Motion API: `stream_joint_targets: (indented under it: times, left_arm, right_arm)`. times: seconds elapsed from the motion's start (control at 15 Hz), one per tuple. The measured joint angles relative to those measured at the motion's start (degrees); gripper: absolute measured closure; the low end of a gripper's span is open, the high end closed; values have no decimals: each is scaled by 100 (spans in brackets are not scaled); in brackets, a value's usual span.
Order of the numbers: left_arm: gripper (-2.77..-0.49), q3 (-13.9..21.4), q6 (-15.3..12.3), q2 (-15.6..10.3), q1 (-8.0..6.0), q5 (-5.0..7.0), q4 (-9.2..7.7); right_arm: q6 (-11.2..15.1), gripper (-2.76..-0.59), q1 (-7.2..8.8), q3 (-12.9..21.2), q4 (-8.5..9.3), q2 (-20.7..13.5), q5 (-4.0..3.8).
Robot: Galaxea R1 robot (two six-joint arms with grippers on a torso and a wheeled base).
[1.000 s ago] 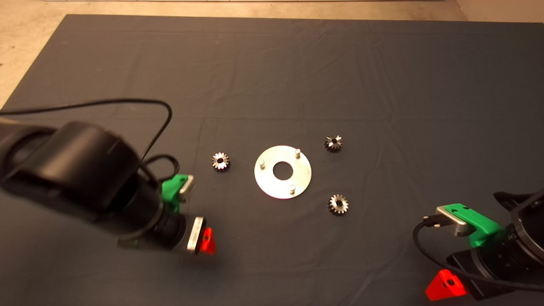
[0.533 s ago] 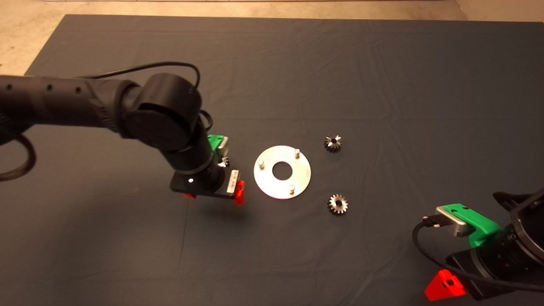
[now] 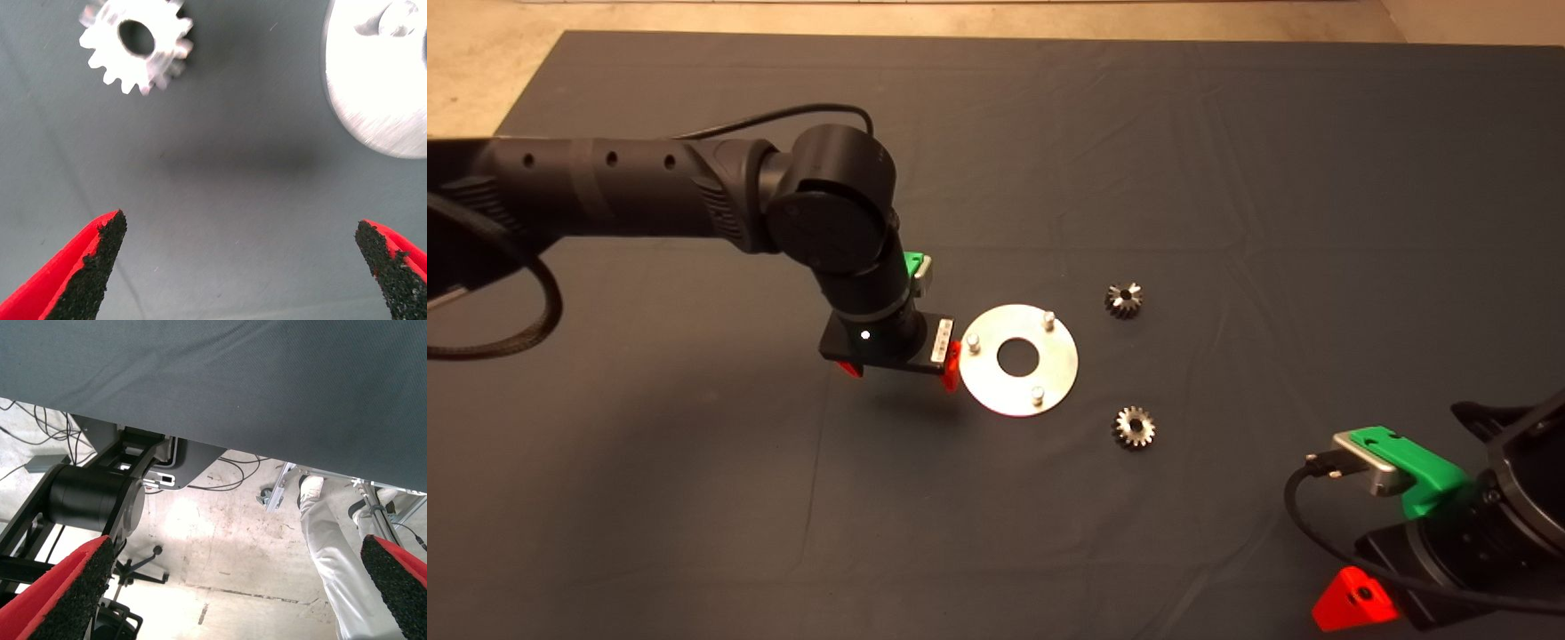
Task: Install three planetary gears onto the carrier pins
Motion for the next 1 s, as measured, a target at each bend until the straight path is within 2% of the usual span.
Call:
stream_joint_targets:
  times: [0.33,1.0]
  left_arm:
    - [-249,-546,140,28,2,6,116]
    - [-249,-943,610,43,33,4,148]
  right_arm:
    - [0,-275,0,0,0,28,5]
    - [0,-275,2,0,0,28,1]
